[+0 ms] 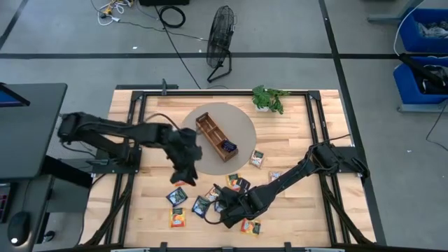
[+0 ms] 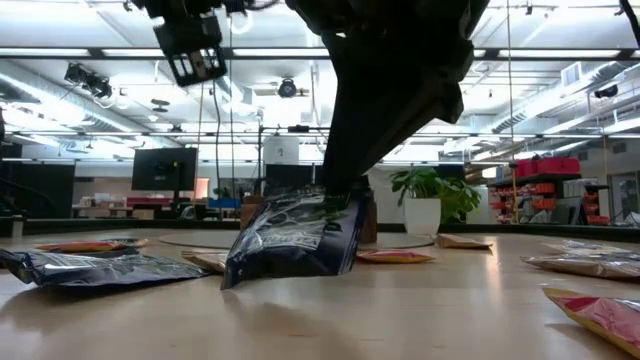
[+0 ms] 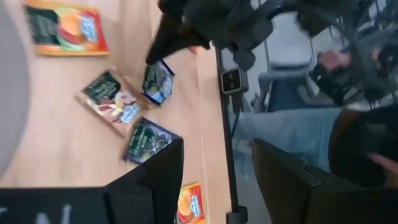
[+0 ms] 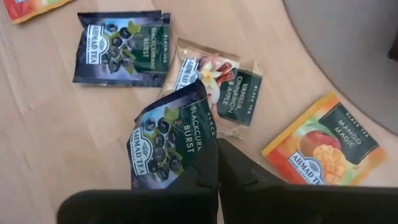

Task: Pick & Place Tea
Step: Put the purple tea bag into the right section of the wooden organizer

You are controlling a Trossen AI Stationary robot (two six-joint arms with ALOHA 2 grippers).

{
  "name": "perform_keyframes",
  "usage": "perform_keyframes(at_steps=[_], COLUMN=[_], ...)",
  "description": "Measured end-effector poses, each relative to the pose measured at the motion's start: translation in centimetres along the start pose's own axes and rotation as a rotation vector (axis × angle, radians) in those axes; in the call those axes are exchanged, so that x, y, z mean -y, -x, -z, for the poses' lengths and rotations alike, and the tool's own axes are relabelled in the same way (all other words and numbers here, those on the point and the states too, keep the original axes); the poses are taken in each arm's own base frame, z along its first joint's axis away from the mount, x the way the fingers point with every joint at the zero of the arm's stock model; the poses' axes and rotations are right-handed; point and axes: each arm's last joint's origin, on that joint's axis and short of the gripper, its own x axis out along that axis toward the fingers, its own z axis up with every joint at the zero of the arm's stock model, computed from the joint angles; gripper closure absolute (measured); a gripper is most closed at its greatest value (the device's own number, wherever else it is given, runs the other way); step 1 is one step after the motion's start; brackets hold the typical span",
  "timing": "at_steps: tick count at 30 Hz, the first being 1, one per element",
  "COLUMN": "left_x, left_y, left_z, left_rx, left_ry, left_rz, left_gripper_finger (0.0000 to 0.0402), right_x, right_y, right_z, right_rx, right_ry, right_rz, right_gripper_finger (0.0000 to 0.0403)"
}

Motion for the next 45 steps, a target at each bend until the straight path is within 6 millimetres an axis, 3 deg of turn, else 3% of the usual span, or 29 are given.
perform_keyframes(at_steps=[10,22,32,45], left_x=[-1.4,-3.6,-4.2,-4.6], left_y=[-5.3,-9.6,-10.8,-10.6], left_z=[-0.4,-0.2,-0.1,0.0], left_rx=[-0.061,-0.108,-0.110,-0.113], left_ry=[-0.051,-0.024,-0.030,-0.076], left_rz=[0.034,0.028,0.030,-0.015], left_gripper_finger=[0.0204,0.0204,0.0205,0.0227], right_x=[0.1,-0.2,-0.4,-0.5], right_y=[0.0,0.4,0.7,0.7], right_z=[-0.4,-1.0,-1.4,-1.4], right_rx=[0.041,0.091,0.119,0.113], right_ry=[-0.013,0.002,0.008,0.025], right_rz=[0.011,0.008,0.011,-0.003], right_gripper_finger=[0.0403,0.0403,0.0403,0.0403])
